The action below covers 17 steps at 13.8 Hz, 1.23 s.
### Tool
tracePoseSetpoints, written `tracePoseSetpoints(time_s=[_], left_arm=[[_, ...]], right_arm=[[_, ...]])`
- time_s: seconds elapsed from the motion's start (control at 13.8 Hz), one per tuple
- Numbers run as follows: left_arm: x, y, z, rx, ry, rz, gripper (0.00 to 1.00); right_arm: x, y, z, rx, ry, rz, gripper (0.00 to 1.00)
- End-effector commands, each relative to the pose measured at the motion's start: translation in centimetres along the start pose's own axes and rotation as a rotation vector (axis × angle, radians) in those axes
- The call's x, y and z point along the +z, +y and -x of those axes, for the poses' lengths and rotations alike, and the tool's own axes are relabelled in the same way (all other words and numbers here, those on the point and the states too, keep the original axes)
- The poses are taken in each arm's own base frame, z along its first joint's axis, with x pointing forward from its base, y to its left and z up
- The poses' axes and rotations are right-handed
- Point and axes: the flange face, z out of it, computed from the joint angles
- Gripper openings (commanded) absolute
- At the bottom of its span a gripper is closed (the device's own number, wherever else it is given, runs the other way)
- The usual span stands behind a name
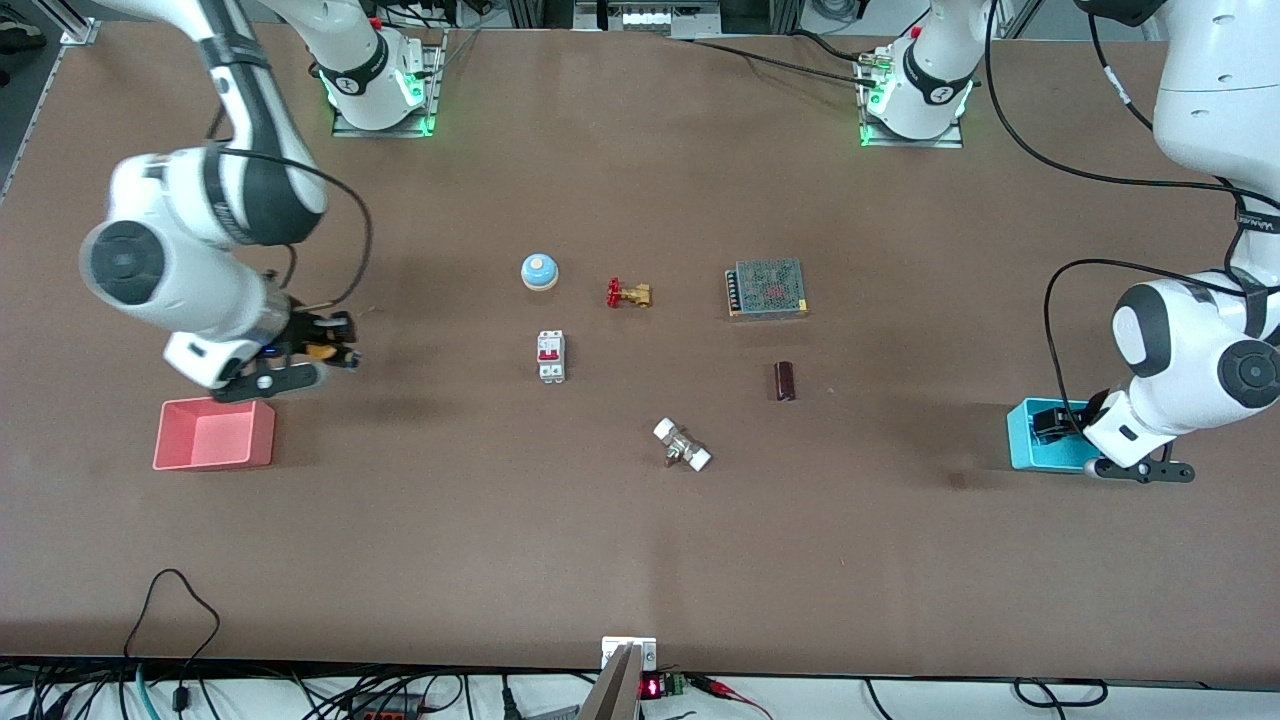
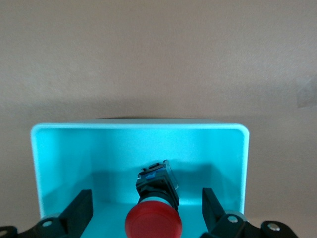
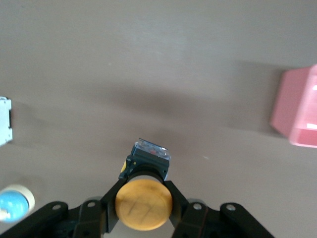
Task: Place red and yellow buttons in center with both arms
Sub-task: 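Lift the yellow button with the right gripper while the left gripper grasps red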
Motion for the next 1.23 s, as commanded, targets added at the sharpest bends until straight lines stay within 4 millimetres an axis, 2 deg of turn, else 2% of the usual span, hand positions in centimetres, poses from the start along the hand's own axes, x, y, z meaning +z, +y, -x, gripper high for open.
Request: tracePoseSetpoints(time_s=[0.0,0.14,0.29,0.51,0.65,0.72,0.87,1.01,1.16], left_arm=[[0.7,0.1,0.8,0.011,-0.002,0.032,0.66],[0.5,0.0,0.7,0.011,0.001,0.031,0.46],[-0.8,-0.1,0.3,0.012,0.018,0.027,0.30],[-3.7,-0.4,-0.1,0.010,0.054,0.018,0.26],[-6.5,-0.4,-0.5,0.011,0.045,0.019,0.26],[-9.0,-0.2,-0.9,0.013,0.029,0.022,0.26],[-12.9,2.6,-1.6,0.037,-0.007,0.044,0.26],[-15.3,6.6,-1.9,0.001,-0.071,0.080,0.27],[-14.8,11.7,-1.6,0.029,-0.119,0.114,0.28]], right_arm=[[4.1,-2.9,3.1,0.036,0.077,-0.003,0.36],[6.9,-4.2,4.1,0.055,0.112,-0.010,0.36],[8.3,-4.4,4.2,0.053,0.104,-0.012,0.36],[9.6,-4.6,4.3,0.046,0.083,-0.010,0.36],[10.3,-5.1,4.3,0.029,0.073,-0.004,0.36],[10.6,-5.1,4.3,0.030,0.067,-0.004,0.36],[10.9,-5.1,4.3,0.029,0.062,-0.004,0.36],[11.2,-5.1,4.3,0.030,0.057,-0.004,0.37],[11.5,-5.2,4.4,0.029,0.051,-0.003,0.37]])
